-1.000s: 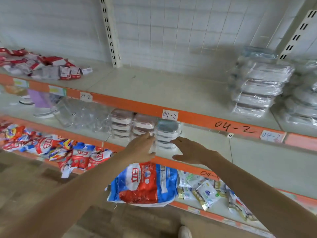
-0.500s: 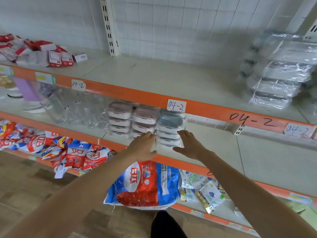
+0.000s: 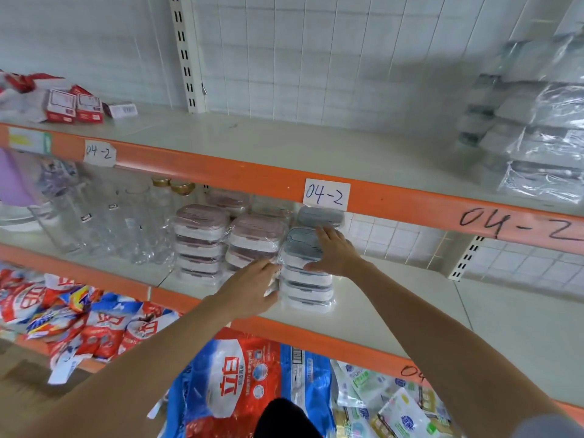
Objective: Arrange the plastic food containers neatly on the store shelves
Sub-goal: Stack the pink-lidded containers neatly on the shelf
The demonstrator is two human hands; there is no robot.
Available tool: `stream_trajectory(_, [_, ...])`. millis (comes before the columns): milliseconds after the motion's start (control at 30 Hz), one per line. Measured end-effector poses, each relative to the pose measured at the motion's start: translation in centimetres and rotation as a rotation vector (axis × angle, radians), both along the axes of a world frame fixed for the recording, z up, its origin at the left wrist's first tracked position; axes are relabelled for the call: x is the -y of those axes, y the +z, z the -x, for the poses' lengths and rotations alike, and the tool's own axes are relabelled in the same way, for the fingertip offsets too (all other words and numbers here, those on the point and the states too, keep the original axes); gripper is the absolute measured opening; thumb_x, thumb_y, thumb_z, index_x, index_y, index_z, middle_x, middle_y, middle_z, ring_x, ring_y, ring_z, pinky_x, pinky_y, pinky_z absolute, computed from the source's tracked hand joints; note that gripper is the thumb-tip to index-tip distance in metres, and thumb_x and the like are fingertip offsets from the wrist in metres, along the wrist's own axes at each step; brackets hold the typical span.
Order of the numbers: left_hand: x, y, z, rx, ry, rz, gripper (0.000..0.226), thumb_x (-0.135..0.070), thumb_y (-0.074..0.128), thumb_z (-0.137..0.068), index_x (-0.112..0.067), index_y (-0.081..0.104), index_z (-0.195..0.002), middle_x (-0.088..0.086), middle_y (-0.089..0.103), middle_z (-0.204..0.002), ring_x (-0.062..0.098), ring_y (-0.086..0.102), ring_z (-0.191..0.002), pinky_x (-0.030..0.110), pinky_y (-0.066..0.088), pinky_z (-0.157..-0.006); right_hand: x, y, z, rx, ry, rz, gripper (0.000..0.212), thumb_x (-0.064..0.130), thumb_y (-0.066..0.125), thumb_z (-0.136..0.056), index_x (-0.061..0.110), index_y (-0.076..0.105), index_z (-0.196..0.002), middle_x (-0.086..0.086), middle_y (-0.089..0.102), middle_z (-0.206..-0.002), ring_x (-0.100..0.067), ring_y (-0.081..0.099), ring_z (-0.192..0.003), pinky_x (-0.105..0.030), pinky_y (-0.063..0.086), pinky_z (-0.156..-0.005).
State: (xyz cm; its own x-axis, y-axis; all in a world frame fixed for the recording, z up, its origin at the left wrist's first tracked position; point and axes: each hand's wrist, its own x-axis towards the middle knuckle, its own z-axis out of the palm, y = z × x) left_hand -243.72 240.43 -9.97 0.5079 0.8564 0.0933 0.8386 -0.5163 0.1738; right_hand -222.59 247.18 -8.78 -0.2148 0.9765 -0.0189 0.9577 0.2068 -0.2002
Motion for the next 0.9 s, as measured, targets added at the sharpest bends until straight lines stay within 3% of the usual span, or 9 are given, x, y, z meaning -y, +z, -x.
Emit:
stream_trajectory(100, [-0.3,-0.1,-0.1,-0.004,-0.001,0.013,0.05,-0.03,0.048,-0.095,-0.009,0.038,-0.139,0.004,0.041,-0.14,0.017,0.039,-0.128,0.026,0.034,-0.099,0.3,-0.1,-0.1,-0.041,-0.006,-0.065,0.1,0.046,0.073,-0.074,0.011,0.015,-0.148,-0.012,0.025,-0.148,-0.028,0.027,-0.134,-0.043,0.028,-0.11])
stream_trajectory(267, [-1.5,0.7,-1.3,-0.03,0.011,0.032,0.034,-0.027,0.051,-0.093,-0.008,0.048,-0.121,0.003,0.047,-0.114,0.021,0.049,-0.113,0.023,0.036,-0.077,5.3,-0.9,-2.8,-0.18,-0.018,-0.061,0.094,0.045,0.078,-0.065,0.01,0.031,-0.139,-0.008,0.029,-0.127,-0.024,0.035,-0.118,-0.036,0.039,-0.101])
stream_trajectory(333, [-1.8,0.6,-2.4,-0.042,-0.023,0.031,0.044,-0.025,0.051,-0.093,-0.005,0.044,-0.131,0.007,0.046,-0.127,0.022,0.046,-0.121,0.029,0.041,-0.091,7.7,-1.6,-4.4,-0.214,-0.03,-0.067,0.093,0.044,0.079,-0.065,0.01,0.033,-0.138,-0.008,0.029,-0.125,-0.023,0.035,-0.116,-0.031,0.04,-0.099])
stream_trajectory(400, [-2.4,0.3,-3.9,-0.075,-0.071,0.031,0.056,-0.025,0.051,-0.093,-0.005,0.033,-0.143,0.008,0.037,-0.143,0.022,0.039,-0.13,0.034,0.035,-0.106,9.9,-2.2,-5.8,-0.239,-0.052,-0.092,0.092,0.041,0.08,-0.064,0.008,0.034,-0.137,-0.008,0.029,-0.124,-0.023,0.035,-0.115,-0.028,0.039,-0.096])
stream_trajectory(533, [-4.9,-0.6,-7.2,-0.165,-0.087,0.067,0.078,-0.031,0.057,-0.09,-0.002,0.014,-0.148,0.01,0.016,-0.156,0.028,0.026,-0.14,0.041,0.03,-0.111,13.0,-3.5,-7.7,-0.239,-0.112,-0.128,0.092,0.042,0.082,-0.061,0.006,0.039,-0.133,-0.01,0.033,-0.123,-0.024,0.038,-0.113,-0.031,0.041,-0.097])
stream_trajectory(633, [-7.1,-1.6,-8.6,-0.291,-0.009,0.147,0.101,-0.042,0.064,-0.082,-0.004,0.0,-0.15,0.011,0.0,-0.158,0.03,0.009,-0.145,0.046,0.02,-0.116,14.3,-4.9,-8.7,-0.235,-0.154,-0.117,0.092,0.043,0.082,-0.059,0.006,0.04,-0.132,-0.009,0.034,-0.124,-0.023,0.039,-0.113,-0.029,0.041,-0.096])
stream_trajectory(733, [-8.6,-2.7,-9.3,-0.361,-0.015,0.165,0.11,-0.044,0.065,-0.08,-0.005,-0.01,-0.149,0.013,-0.012,-0.158,0.03,-0.004,-0.146,0.043,0.007,-0.119,15.0,-6.5,-9.4,-0.246,-0.211,-0.112,0.093,0.043,0.084,-0.057,0.007,0.041,-0.131,-0.007,0.034,-0.126,-0.021,0.04,-0.112,-0.023,0.039,-0.092])
stream_trajectory(800, [-9.2,-3.0,-9.4,-0.384,-0.05,0.109,0.109,-0.046,0.064,-0.082,-0.002,-0.009,-0.149,0.016,-0.008,-0.157,0.032,-0.003,-0.146,0.042,0.006,-0.119,15.3,-7.4,-9.5,-0.251,-0.243,-0.108,0.093,0.042,0.085,-0.057,0.007,0.04,-0.131,-0.007,0.035,-0.126,-0.02,0.04,-0.111,-0.023,0.039,-0.089])
stream_trajectory(900, [-8.9,-2.8,-9.1,-0.4,-0.12,-0.053,0.105,-0.049,0.066,-0.079,0.002,0.006,-0.148,0.017,0.018,-0.149,0.033,0.019,-0.138,0.041,0.015,-0.117,15.5,-8.0,-9.7,-0.224,-0.266,-0.098,0.094,0.043,0.085,-0.058,0.007,0.04,-0.131,-0.007,0.036,-0.126,-0.018,0.039,-0.111,-0.027,0.044,-0.091])
